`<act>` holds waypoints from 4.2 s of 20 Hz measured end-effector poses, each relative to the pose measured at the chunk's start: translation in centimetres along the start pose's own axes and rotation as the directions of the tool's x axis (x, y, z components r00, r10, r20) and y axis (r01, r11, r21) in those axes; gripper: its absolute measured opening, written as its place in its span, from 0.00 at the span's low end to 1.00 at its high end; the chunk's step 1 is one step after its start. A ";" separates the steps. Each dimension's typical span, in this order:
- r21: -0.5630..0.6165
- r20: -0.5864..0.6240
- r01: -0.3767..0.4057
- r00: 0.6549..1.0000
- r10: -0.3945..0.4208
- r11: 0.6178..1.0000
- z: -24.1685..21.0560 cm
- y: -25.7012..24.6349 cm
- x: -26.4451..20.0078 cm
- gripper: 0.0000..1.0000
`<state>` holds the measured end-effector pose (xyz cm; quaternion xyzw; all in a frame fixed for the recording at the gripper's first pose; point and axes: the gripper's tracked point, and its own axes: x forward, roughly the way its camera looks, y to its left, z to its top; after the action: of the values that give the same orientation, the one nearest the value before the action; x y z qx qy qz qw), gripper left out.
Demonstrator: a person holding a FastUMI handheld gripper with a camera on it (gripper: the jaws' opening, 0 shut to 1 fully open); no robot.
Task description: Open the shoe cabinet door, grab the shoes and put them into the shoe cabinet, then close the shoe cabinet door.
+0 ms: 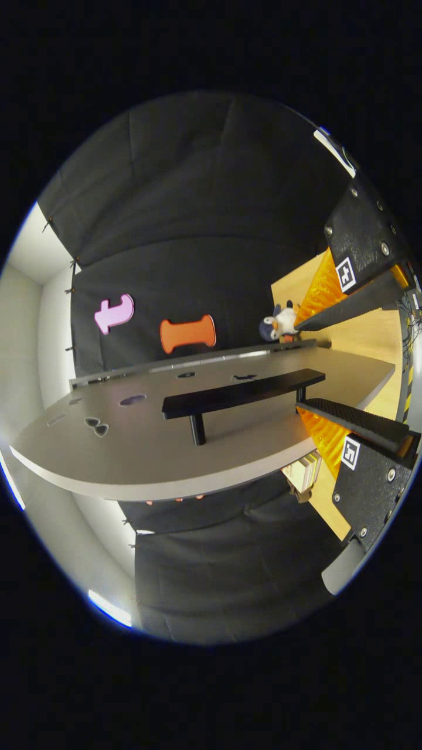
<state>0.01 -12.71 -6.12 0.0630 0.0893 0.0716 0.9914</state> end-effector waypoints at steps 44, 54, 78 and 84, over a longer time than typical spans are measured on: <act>-0.070 0.095 0.051 0.994 -0.045 0.996 0.6 25.0 26.6 0.95; -0.102 0.136 0.107 0.986 -0.092 0.989 0.5 24.9 27.2 0.96; -0.074 0.181 0.237 0.958 -0.221 0.969 2.7 18.4 -0.8 0.95; -0.076 0.185 0.225 0.961 -0.207 0.971 2.3 18.1 -6.4 0.95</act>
<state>-8.15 3.83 -0.35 0.0109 0.0045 -0.0386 0.9992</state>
